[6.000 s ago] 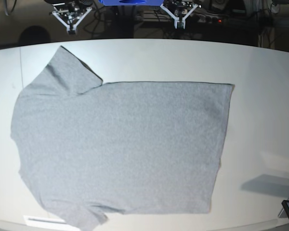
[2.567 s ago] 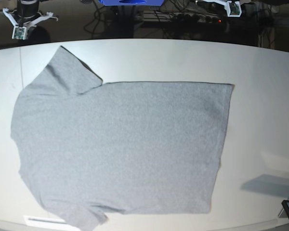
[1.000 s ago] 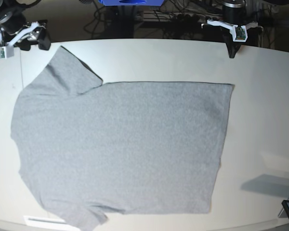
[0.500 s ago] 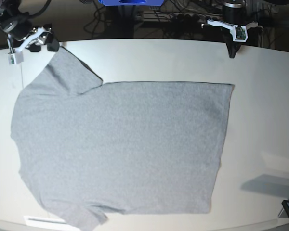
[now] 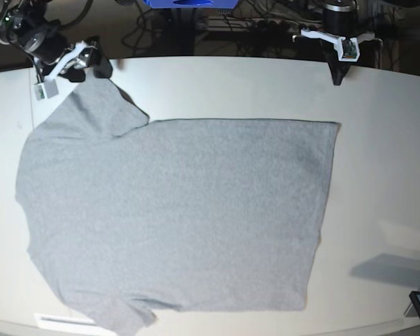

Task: Fold the T-shirt properly
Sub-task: 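Lower the right gripper and pinch the shirt's shoulder edge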

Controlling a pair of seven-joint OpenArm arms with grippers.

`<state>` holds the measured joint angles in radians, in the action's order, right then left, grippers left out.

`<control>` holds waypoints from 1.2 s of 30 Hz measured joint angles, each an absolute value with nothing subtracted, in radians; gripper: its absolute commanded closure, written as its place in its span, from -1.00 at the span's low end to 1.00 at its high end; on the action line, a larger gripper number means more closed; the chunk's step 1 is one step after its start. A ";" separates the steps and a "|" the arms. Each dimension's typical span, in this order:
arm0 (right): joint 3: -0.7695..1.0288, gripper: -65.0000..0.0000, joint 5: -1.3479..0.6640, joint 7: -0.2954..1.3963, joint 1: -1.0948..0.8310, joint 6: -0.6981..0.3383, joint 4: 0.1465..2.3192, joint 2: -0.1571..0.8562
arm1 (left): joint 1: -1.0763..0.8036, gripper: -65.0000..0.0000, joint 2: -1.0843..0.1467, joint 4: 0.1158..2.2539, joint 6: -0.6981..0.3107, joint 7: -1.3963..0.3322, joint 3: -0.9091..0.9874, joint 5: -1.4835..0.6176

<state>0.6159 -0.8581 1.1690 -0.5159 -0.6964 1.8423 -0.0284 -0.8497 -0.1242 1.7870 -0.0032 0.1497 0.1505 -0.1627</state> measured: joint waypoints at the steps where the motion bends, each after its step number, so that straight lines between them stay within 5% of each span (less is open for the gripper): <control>1: 0.614 -0.42 -0.858 1.169 -0.516 -0.696 1.842 -0.029 | -0.843 1.00 -0.125 1.785 -0.003 0.150 0.151 -0.163; 14: 0.613 -0.41 -0.842 1.188 -0.471 -0.696 1.839 -0.028 | -0.842 1.00 -0.125 1.786 -0.003 0.150 0.151 -0.163; 20: 0.611 -0.12 -0.838 1.192 -0.458 -0.695 1.839 -0.031 | -0.843 1.00 -0.125 1.786 -0.003 0.150 0.151 -0.163; 36: 0.572 -0.12 -0.840 1.181 -0.514 -0.677 1.858 -0.012 | -0.843 1.00 -0.125 1.786 -0.004 0.150 0.151 -0.162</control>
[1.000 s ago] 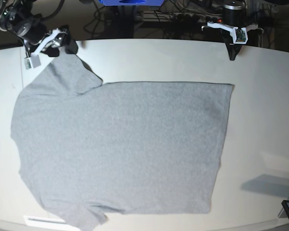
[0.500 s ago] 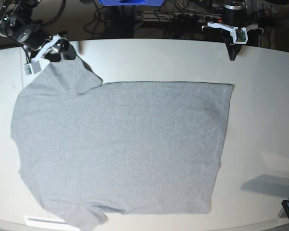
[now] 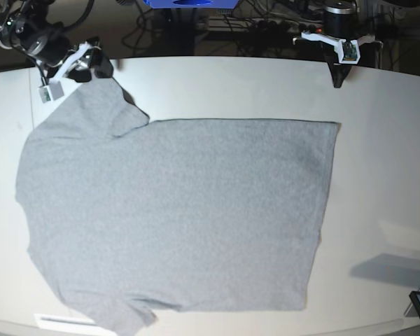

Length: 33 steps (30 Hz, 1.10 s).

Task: Fold the T-shirt properly
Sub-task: 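Lower the right gripper and pinch the shirt's shoulder edge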

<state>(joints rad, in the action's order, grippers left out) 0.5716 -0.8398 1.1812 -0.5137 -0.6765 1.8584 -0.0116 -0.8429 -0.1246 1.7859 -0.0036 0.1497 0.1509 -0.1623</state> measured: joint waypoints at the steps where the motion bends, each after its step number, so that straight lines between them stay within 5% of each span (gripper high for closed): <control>1: 0.580 -0.12 -0.848 1.181 -0.518 -0.656 1.858 -0.017 | -0.843 1.00 -0.125 1.786 -0.004 0.150 0.150 -0.162; 7: 0.664 -0.31 -0.864 1.180 -0.552 -0.665 1.863 -0.048 | -0.842 1.00 -0.125 1.786 -0.004 0.150 0.150 -0.162; 33: 0.559 -0.30 -0.857 1.216 -0.507 -0.672 1.862 -0.080 | -0.843 1.00 -0.125 1.786 -0.003 0.150 0.151 -0.162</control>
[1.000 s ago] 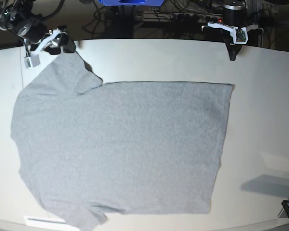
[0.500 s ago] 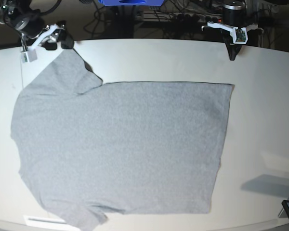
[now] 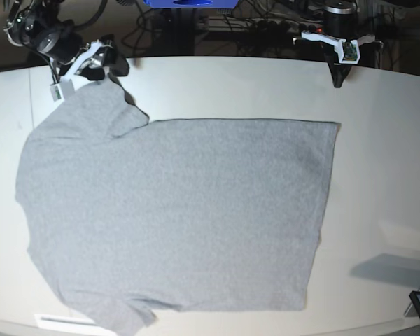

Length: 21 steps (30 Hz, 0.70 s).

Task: Fold the T-shirt properly
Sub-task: 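Lower the right gripper and pinch the shirt's shoulder edge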

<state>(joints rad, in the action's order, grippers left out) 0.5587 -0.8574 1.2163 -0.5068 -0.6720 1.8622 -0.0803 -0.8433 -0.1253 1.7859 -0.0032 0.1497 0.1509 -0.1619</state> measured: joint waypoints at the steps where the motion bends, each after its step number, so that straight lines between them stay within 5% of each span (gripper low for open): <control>1: 0.559 -0.30 -0.857 1.221 -0.500 -0.672 1.861 -0.080 | -0.843 1.00 -0.125 1.786 -0.003 0.150 0.151 -0.162; 15: 0.562 -0.27 -0.886 1.186 -0.421 -0.673 1.764 -0.041 | -0.842 1.00 -0.126 1.757 -0.002 0.149 0.151 -0.162; 21: 0.558 0.25 -0.864 1.142 -0.424 -0.673 1.742 -0.019 | -0.842 1.00 -0.126 1.757 0.000 0.150 0.190 -0.163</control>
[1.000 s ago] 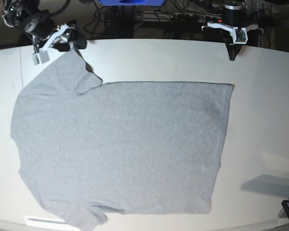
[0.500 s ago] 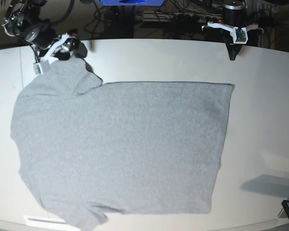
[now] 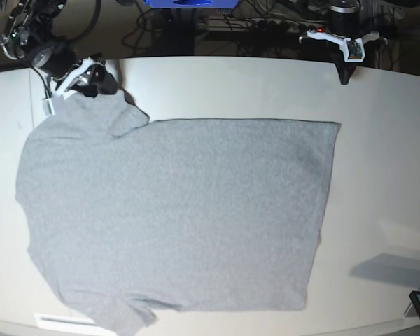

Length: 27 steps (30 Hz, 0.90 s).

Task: Fold the T-shirt properly
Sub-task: 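Lower the right gripper and pinch the shirt's shoulder edge, then lower the left gripper and pinch the shirt's other shoulder corner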

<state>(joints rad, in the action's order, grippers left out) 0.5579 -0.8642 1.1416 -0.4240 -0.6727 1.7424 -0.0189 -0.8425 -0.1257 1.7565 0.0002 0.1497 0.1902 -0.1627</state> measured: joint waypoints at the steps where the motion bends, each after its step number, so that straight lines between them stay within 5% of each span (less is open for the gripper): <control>1: 0.558 0.36 -0.861 1.143 -0.424 -0.672 1.742 -0.019 | -0.842 1.00 -0.126 1.757 0.001 0.150 0.193 -0.163; 7: 0.558 0.99 -0.846 1.155 -0.428 -0.669 1.738 -0.020 | -0.840 1.00 -0.125 1.757 -0.004 0.149 0.210 -0.163; 14: 0.555 1.00 -0.847 1.158 -0.429 -0.669 1.738 -0.019 | -0.806 0.99 -0.125 1.757 -0.004 0.142 0.209 -0.163; 21: 0.555 1.00 -0.847 1.158 -0.430 -0.669 1.738 -0.020 | -0.730 0.42 -0.123 1.757 -0.013 -0.064 0.247 -0.368; 27: 0.555 1.00 -0.856 1.185 -0.430 -0.669 1.738 -0.020 | -0.717 0.40 -0.143 1.757 -0.204 -0.221 0.369 -0.679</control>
<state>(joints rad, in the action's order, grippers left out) 0.5549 -0.8558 1.1851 -0.4297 -0.6693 1.7378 -0.0196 -0.7170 -0.1432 1.7573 -0.2035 -0.2214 0.3691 -0.6792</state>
